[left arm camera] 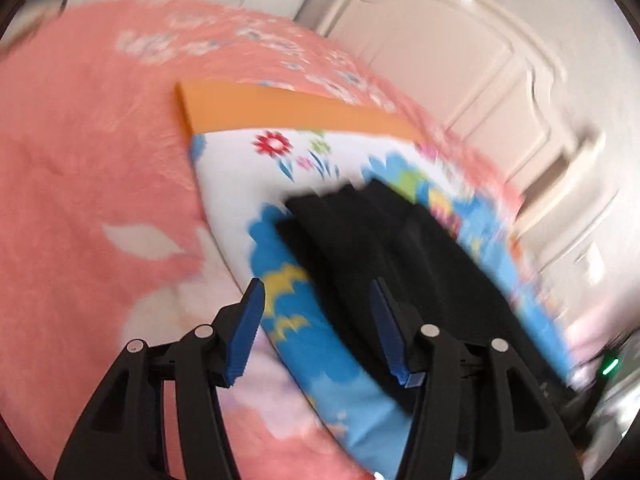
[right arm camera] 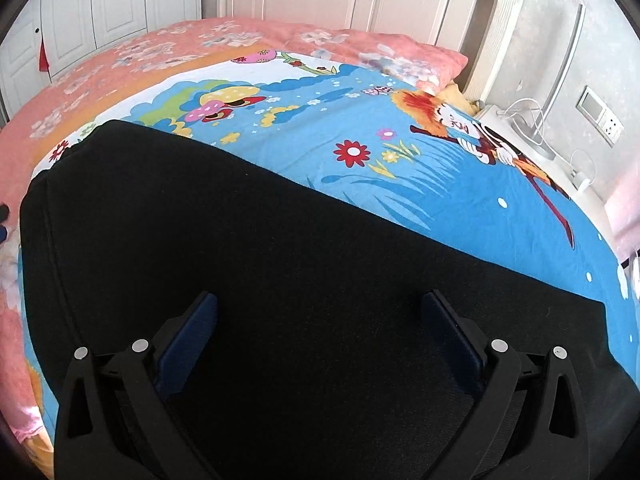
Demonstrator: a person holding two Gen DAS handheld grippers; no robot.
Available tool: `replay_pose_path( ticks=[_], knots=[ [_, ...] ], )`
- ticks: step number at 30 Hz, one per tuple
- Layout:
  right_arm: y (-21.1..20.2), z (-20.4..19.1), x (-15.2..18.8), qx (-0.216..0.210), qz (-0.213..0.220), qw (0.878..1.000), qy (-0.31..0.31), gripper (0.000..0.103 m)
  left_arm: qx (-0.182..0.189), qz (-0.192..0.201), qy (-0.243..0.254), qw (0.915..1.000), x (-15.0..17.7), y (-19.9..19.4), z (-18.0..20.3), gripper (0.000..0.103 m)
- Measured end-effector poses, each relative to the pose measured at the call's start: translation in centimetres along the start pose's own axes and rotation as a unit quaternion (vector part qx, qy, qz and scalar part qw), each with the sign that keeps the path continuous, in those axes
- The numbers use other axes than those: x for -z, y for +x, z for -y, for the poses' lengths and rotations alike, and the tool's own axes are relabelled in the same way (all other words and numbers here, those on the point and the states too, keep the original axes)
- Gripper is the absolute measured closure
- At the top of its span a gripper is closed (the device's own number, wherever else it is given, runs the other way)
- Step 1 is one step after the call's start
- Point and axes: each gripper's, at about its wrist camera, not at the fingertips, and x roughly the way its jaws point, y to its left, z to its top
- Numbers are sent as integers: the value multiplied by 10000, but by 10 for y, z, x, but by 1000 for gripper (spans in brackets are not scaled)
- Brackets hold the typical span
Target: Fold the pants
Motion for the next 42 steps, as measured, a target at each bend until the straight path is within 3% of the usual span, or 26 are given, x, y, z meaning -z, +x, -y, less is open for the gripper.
replay_pose_path(
  ticks=[5,7,12,16,17,18,19,21,24,27,28,30,33,37,40,42],
  knots=[
    [2,4,0,-122,-55,9999,105,5,690,-171,-762,9946,-26,6,-31,49],
    [1,4,0,-94,-41,9999,82,5,737,-276,-897,9929,-30,14,-32,50],
    [2,3,0,-73,-29,9999,75,5,771,-226,-151,9967,-26,17,1,56],
    [1,3,0,-61,-17,10000,72,5,987,-657,151,9928,-14,41,19,56],
    [1,3,0,-60,-14,10000,74,5,868,-680,229,9936,-13,46,19,56],
    [1,3,0,-65,-18,9999,77,5,510,-754,288,9954,-14,55,16,56],
    [1,3,0,-69,-20,9999,78,5,236,-789,211,9964,-15,59,11,47],
    [1,3,0,-71,-18,9999,82,5,267,-718,60,9970,-19,56,7,47],
    [1,2,-1,-50,-17,10000,74,5,45,-318,760,9966,-18,42,32,50],
    [0,1,0,-8,8,10000,54,5,264,-321,771,9962,-16,39,38,50],
    [0,1,0,-6,10,10000,52,5,135,-215,847,9961,-16,37,40,50],
    [0,1,0,-15,6,10000,62,5,27,226,1114,9935,-12,24,48,55],
    [0,1,0,9,3,10000,42,5,284,600,1726,9828,1,5,68,58],
    [-8,-6,-3,169,51,9998,25,5,369,234,2489,9676,25,18,94,61],
    [-13,-30,-22,-500,93,9985,-202,6,215,-134,2470,9687,39,38,89,61],
    [-12,-57,-41,-591,193,9958,-678,6,166,-218,2491,9681,45,44,84,61]
  ],
)
